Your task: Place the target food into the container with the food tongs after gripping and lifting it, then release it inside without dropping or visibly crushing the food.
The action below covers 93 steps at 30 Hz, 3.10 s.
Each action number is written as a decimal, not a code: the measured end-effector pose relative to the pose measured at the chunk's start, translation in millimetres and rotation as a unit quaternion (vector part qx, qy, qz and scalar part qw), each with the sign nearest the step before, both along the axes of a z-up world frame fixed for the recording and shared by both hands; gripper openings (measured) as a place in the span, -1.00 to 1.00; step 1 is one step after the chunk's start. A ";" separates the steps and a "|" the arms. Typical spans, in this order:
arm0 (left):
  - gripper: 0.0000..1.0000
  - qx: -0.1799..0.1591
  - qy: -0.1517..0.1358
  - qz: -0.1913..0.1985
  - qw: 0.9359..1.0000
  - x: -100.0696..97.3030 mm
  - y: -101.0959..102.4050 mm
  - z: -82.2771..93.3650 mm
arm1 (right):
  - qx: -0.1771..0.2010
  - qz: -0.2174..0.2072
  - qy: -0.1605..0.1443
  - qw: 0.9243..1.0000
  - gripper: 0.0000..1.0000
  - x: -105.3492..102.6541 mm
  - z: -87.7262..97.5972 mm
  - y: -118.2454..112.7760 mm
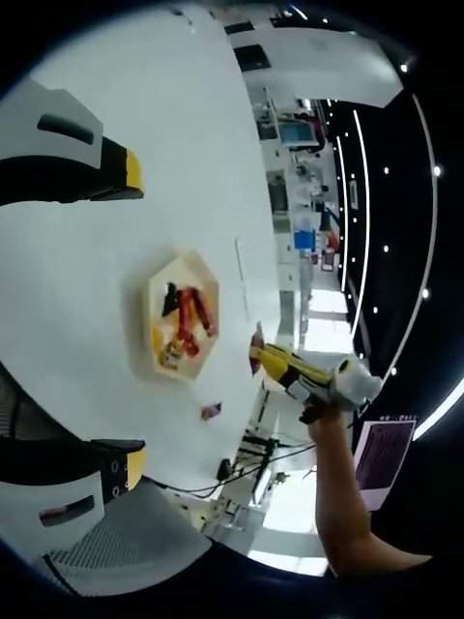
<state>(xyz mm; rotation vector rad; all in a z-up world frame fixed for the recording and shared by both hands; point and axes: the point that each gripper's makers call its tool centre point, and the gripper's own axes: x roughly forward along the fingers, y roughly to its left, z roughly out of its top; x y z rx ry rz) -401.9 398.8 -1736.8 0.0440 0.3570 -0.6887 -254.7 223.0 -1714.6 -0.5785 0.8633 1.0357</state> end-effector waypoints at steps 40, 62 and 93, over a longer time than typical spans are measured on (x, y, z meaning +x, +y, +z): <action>0.99 -0.005 0.005 -0.004 1.000 -0.5 0.0 -2.0 | 0.016 0.029 0.013 0.999 -0.50 -26.6 -16.6 88.3; 0.99 -0.002 0.005 -0.002 1.000 -0.7 -0.2 -2.3 | 0.043 0.059 -0.010 0.997 -0.47 -25.5 -3.9 73.2; 0.99 0.001 0.023 -0.015 1.000 -3.4 -6.4 -9.6 | 0.053 0.032 -0.044 0.997 -0.45 -26.9 5.0 -83.9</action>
